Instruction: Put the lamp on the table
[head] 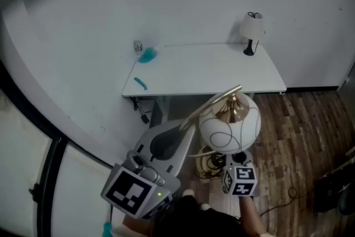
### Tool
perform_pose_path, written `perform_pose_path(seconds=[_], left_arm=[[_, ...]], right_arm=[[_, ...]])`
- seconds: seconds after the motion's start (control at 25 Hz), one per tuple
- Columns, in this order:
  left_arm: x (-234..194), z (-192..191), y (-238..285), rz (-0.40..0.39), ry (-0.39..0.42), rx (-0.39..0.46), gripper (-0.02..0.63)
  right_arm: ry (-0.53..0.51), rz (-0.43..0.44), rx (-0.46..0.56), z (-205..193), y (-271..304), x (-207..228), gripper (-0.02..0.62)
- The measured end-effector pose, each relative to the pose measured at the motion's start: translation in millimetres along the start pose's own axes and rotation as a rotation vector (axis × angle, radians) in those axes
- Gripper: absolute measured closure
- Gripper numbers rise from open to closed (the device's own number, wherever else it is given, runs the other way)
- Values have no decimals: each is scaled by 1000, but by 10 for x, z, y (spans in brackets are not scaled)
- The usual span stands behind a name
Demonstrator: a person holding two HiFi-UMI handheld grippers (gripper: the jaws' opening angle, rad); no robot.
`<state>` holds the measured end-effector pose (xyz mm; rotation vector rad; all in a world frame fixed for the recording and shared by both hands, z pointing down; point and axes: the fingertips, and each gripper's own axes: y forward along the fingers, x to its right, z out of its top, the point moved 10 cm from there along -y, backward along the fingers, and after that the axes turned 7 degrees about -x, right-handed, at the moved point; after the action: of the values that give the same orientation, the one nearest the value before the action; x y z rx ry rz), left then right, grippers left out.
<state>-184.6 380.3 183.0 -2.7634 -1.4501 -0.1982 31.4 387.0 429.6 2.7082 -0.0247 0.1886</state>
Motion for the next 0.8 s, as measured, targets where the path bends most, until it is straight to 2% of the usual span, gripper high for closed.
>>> perform_pose_path(seconds=[0.36,0.8], left_arm=[[17,-37,99,-12,2,0,600],[-289,-91,190,-21,1,-6,600]], right_arm=[[15,12,-2,-33,72,68,546],[26,9,1,42,365,-56,546]])
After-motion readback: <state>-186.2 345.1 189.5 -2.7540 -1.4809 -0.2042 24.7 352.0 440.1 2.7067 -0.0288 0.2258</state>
